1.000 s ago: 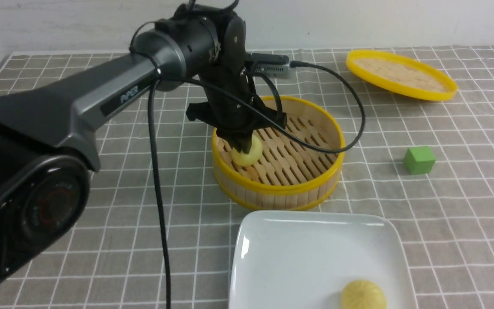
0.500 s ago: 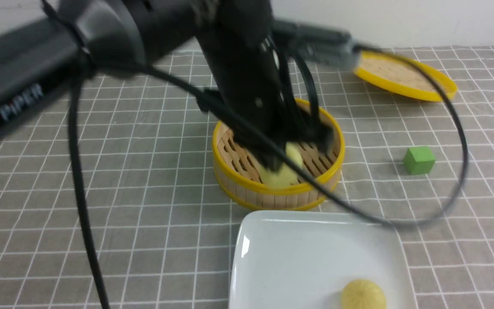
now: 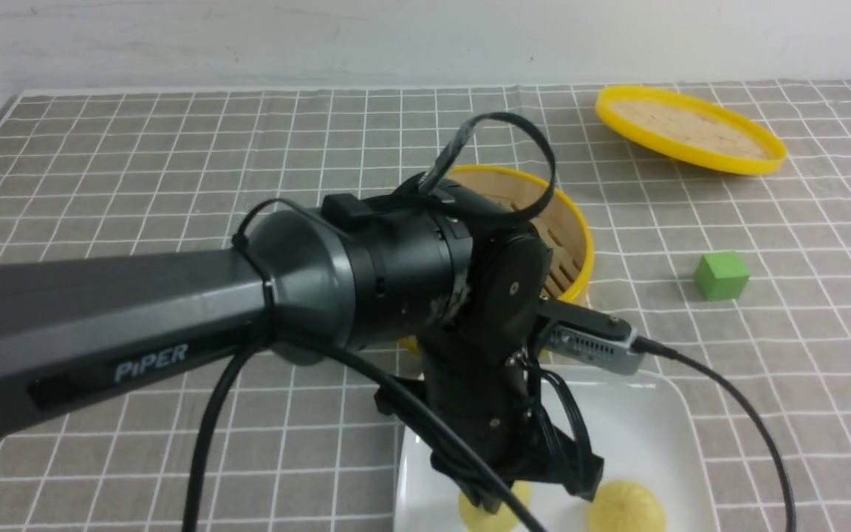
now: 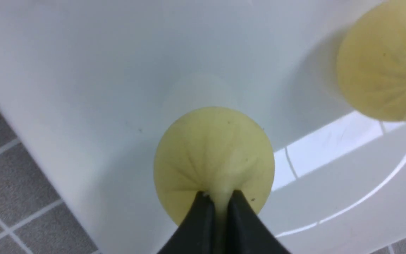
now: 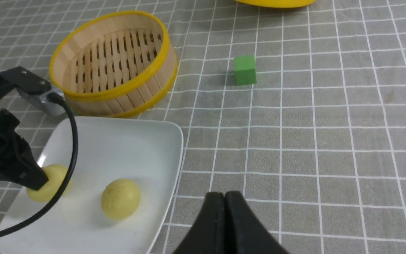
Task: Put the steamed buns into the plate on the grey tablecloth.
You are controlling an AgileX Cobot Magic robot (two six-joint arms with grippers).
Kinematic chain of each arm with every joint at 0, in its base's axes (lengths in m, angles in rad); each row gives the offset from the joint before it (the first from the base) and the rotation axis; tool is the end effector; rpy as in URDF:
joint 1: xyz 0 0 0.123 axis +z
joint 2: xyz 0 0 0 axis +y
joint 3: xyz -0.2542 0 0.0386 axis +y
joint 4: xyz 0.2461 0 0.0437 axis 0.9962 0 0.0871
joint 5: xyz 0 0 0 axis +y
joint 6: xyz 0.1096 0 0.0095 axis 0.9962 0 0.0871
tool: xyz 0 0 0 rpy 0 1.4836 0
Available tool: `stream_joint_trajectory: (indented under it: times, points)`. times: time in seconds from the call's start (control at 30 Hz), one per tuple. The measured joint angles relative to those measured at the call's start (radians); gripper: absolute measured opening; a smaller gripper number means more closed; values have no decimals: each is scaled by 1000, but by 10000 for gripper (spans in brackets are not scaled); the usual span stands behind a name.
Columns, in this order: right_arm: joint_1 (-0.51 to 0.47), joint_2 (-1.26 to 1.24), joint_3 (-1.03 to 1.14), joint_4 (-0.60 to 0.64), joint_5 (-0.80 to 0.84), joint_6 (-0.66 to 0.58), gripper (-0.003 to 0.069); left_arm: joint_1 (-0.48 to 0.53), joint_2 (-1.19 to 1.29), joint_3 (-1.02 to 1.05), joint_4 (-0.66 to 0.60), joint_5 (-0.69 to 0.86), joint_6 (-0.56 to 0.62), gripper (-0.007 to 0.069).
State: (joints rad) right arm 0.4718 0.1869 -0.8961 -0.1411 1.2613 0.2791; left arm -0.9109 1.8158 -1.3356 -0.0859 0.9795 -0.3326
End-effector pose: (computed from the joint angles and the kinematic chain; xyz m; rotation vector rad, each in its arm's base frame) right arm 0.0185 -0.0071 0.3529 -0.1557 2.0363 0.3090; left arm 0.2141 -0.2887 0.1778 0.8000 2.9048 -0.2677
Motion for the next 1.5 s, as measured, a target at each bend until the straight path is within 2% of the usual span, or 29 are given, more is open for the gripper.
stream_joint_trajectory:
  times: [0.03, 0.17, 0.3, 0.33, 0.43, 0.53, 0.6, 0.67, 0.73, 0.9, 1.03, 1.13, 1.5]
  points:
    - [0, -3, 0, 0, 0, 0, -17, 0, 0, 0, 0, -3, 0, 46]
    - [0, -86, 0, -4, 0, 1, -17, 0, 8, 0, -3, -49, -24, 150]
    - [0, -167, 19, -14, 0, 1, -17, 0, 21, 0, 13, -90, -37, 317]
    - [0, -175, 23, -14, 0, 1, -16, 0, 21, 1, 15, -94, -37, 324]
    - [0, -210, 98, -12, -35, 1, -16, 0, 20, 2, 31, -140, -50, 411]
    - [0, -213, 216, 33, -148, 1, -14, 0, -3, 2, 34, -161, -52, 440]
    - [0, -213, 277, 69, -249, 1, -12, 0, -25, 2, 35, -168, -53, 433]
    - [0, -213, 356, 119, -411, -11, -10, 0, -57, 2, 46, -168, -55, 396]
    - [0, -213, 401, 136, -503, -41, -10, 0, -83, 2, 58, -168, -55, 349]
    - [0, -212, 506, 155, -717, -150, -9, 0, -130, 2, 86, -168, -55, 158]
    - [0, -210, 519, 162, -757, -169, -6, 0, -134, 2, 98, -167, -55, 29]
    - [0, -210, 519, 165, -760, -172, -6, 0, -134, 2, 102, -167, -55, 2]
    - [0, -210, 519, 173, -760, -178, -2, 0, -135, 2, 143, -168, -55, 2]
